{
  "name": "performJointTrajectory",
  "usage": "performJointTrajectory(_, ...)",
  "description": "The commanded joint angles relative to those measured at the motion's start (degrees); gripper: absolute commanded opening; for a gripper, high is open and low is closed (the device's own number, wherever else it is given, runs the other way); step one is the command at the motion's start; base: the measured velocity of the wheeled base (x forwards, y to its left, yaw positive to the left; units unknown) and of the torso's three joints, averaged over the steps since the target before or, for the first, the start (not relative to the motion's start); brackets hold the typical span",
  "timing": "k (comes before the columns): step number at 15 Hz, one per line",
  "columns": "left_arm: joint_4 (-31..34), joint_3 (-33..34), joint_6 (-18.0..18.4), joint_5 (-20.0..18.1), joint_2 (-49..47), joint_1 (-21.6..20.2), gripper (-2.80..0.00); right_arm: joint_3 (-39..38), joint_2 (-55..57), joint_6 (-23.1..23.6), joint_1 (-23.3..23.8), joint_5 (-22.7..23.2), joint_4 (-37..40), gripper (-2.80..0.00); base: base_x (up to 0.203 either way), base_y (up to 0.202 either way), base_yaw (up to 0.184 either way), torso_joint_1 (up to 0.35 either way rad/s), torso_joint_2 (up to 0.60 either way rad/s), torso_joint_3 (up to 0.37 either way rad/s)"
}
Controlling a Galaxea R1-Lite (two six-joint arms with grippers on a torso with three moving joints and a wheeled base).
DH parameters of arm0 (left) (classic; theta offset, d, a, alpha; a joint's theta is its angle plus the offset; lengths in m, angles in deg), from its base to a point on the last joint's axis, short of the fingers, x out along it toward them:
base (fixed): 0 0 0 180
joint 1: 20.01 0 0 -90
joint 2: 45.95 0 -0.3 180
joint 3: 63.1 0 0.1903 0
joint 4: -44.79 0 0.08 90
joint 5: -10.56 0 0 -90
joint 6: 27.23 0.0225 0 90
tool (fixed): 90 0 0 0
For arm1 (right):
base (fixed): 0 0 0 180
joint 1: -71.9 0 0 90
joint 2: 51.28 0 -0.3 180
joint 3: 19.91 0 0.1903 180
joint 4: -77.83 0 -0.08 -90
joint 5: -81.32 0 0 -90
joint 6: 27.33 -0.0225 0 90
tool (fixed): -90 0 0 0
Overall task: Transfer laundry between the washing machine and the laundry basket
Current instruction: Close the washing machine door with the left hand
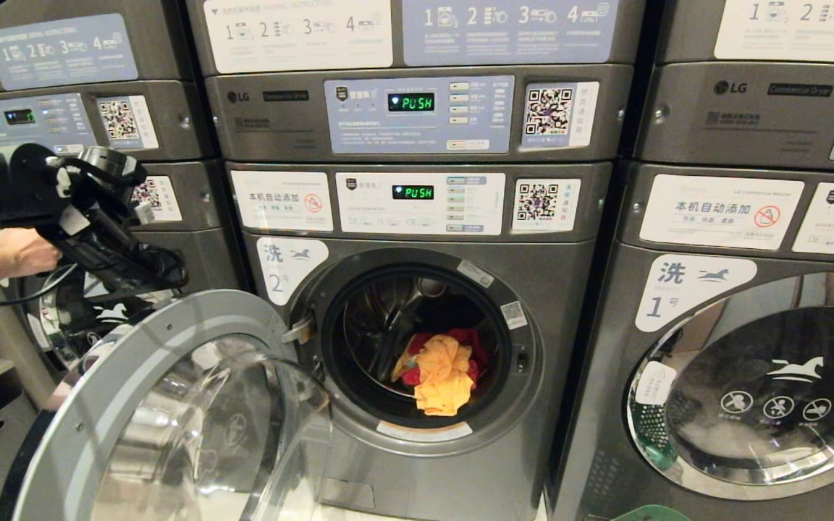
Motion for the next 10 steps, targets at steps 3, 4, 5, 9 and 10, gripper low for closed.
performJointTrajectory(3, 0.28, 0.01, -0.11, -1.19, 0.27, 2.08, -2.80, 0.00, 0.09, 0.05, 0.00, 0.03, -0.04, -2.80, 0.000, 0.000, 0.000, 0.000, 0.00, 0.000)
performJointTrajectory(4, 0.22, 0.01, -0.12, -1.68, 0.27, 2.70, -2.80, 0.00, 0.09, 0.05, 0.00, 0.03, -0.04, -2.80, 0.000, 0.000, 0.000, 0.000, 0.00, 0.000)
performJointTrajectory(5, 0.15, 0.01, -0.12, -1.71, 0.19, 3.14, -2.80, 0.00, 0.09, 0.05, 0.00, 0.03, -0.04, -2.80, 0.000, 0.000, 0.000, 0.000, 0.00, 0.000)
performJointTrajectory(9, 0.21, 0.01, -0.30, -2.36, 0.25, 4.13, -2.80, 0.00, 0.09, 0.04, 0.00, -0.06, -0.04, -2.80, 0.000, 0.000, 0.000, 0.000, 0.00, 0.000)
performJointTrajectory(10, 0.21, 0.01, -0.30, -2.75, 0.31, 4.33, -2.80, 0.01, 0.09, -0.04, 0.00, -0.06, -0.04, -2.80, 0.000, 0.000, 0.000, 0.000, 0.00, 0.000)
